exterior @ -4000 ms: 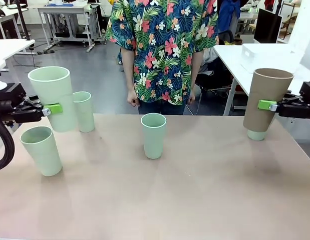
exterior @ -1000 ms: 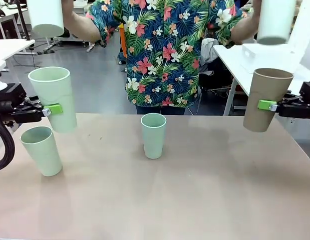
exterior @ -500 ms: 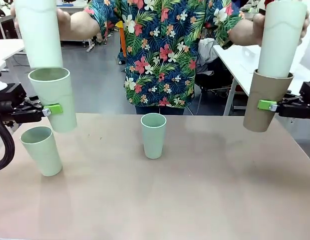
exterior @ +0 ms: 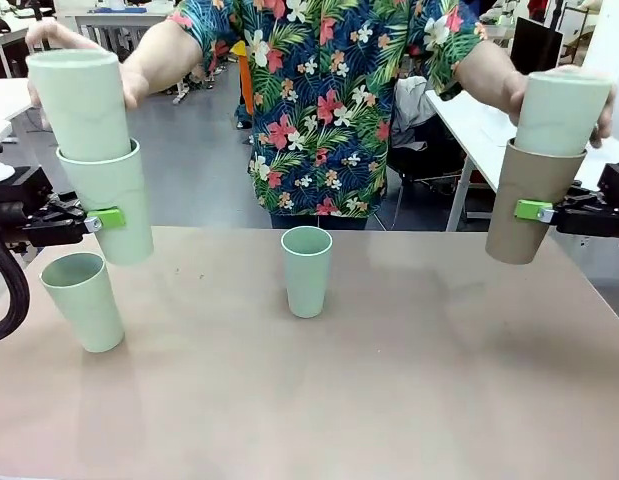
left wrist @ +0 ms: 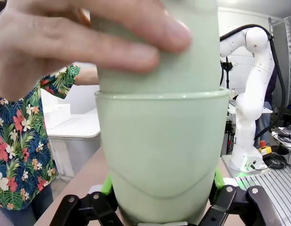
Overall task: Stack the cups and store them in the basket.
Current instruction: Place the stack of Reusable plastic cups into the Pantry Basket.
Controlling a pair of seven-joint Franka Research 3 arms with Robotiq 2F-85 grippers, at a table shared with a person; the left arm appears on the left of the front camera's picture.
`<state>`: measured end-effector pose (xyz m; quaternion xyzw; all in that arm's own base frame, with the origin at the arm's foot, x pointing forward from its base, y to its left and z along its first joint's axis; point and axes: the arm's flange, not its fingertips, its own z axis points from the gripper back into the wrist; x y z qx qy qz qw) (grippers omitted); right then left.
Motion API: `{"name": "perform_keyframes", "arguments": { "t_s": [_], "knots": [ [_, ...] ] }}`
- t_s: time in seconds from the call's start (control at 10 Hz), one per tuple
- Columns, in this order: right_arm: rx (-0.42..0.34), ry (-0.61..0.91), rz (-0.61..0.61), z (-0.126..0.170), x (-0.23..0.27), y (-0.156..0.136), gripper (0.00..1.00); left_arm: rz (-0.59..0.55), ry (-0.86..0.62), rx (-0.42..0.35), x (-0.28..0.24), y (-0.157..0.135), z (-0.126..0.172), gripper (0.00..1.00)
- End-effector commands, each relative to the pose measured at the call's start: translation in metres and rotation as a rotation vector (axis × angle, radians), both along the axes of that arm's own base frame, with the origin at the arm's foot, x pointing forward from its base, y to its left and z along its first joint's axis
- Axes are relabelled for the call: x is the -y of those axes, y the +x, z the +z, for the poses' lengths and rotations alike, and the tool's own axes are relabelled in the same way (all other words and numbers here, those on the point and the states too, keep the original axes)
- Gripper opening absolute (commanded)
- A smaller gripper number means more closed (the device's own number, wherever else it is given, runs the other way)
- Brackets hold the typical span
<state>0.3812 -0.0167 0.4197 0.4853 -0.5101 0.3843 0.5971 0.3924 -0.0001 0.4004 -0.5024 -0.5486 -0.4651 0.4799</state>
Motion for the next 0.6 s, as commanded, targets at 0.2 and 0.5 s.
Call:
{"name": "perform_keyframes", "arguments": {
  "t_s": [0.2,0.5],
  "knots": [
    [0.002,-0.005,0.001,0.0008,0.0002,-0.0002,0.86,0.002,-0.001,0.009,0.0006,-0.0011,0.0023,0.86],
    [0.002,-0.005,0.001,0.0008,0.0002,-0.0002,0.86,0.002,-0.001,0.009,0.0006,-0.0011,0.0023,0.86]
  ]
}}
